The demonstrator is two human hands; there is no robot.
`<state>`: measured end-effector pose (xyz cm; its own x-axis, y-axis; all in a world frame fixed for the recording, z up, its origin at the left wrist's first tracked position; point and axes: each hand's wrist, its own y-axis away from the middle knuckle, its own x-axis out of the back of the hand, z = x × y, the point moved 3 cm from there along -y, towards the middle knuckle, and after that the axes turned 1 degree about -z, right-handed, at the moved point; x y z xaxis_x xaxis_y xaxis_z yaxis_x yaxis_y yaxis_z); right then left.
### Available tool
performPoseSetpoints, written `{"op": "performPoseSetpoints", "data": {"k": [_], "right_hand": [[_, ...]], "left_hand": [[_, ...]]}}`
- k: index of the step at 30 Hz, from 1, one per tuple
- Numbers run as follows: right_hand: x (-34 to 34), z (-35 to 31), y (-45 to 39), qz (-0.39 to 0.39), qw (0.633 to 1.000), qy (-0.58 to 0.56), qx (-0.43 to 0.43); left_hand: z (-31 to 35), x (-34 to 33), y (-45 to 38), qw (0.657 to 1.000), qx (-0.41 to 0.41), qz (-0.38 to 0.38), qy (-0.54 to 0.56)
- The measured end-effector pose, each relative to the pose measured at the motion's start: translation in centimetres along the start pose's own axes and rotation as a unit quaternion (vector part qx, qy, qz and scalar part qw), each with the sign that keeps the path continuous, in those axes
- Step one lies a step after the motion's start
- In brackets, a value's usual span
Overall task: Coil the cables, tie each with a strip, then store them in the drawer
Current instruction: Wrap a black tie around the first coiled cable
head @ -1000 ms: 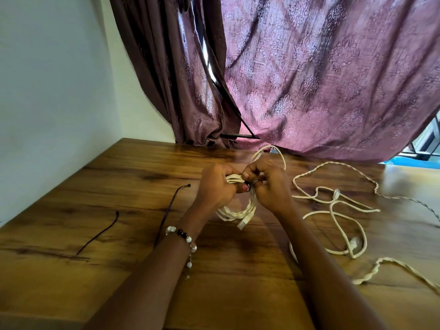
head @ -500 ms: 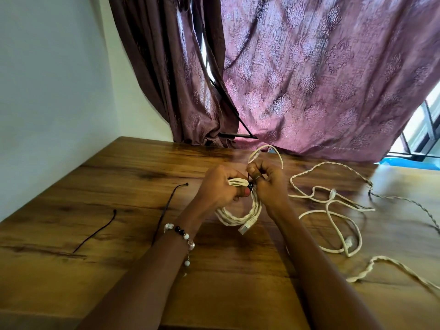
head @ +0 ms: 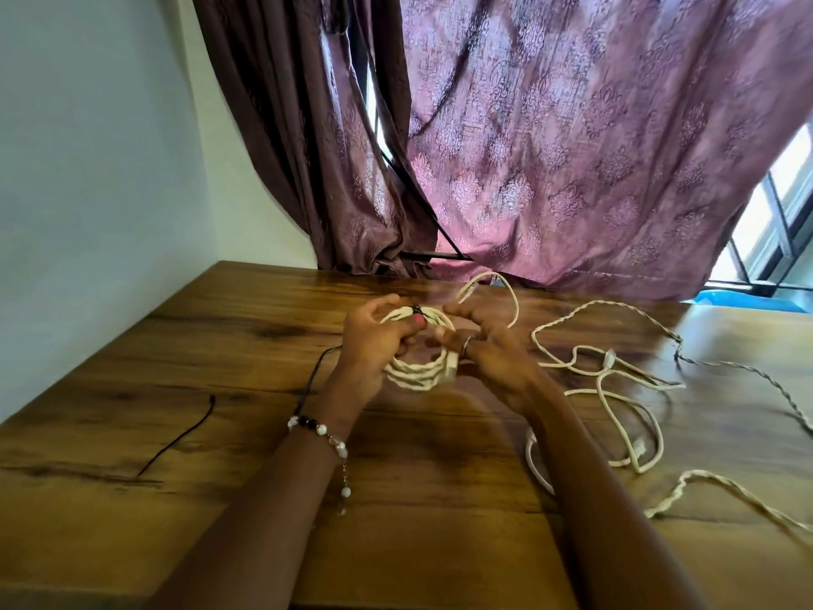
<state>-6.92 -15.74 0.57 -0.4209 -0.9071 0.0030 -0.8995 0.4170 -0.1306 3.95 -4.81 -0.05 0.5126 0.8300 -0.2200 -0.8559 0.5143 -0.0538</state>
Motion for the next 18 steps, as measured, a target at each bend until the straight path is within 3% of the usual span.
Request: {"op": "performPoseSetpoints", "data": {"k": [4,8,14,18], "right_hand": [[-0.5,-0.8,0.9,-0.012,1.000,-0.013,0.011],[0.4,-1.4,2.6,0.077,0.996,-0.043,0.032],[4.7,-3.9,7.6,0.178,0.982,-0.031,0.044],[10.1,-5.7,12.4,0.246,0.967,-0.051,0.045]], "left_hand": [[0.4,0.5,-0.4,0.988,0.045,0.014,0.150],[0.7,-0.8,0.6,0.970,0.072,-0.085,0.215],[1.3,-6.4,4.7,0.956,0.096,-0.237,0.147],[1.9,-12.5,8.4,0.967,0.049,-0.235,0.089]]}}
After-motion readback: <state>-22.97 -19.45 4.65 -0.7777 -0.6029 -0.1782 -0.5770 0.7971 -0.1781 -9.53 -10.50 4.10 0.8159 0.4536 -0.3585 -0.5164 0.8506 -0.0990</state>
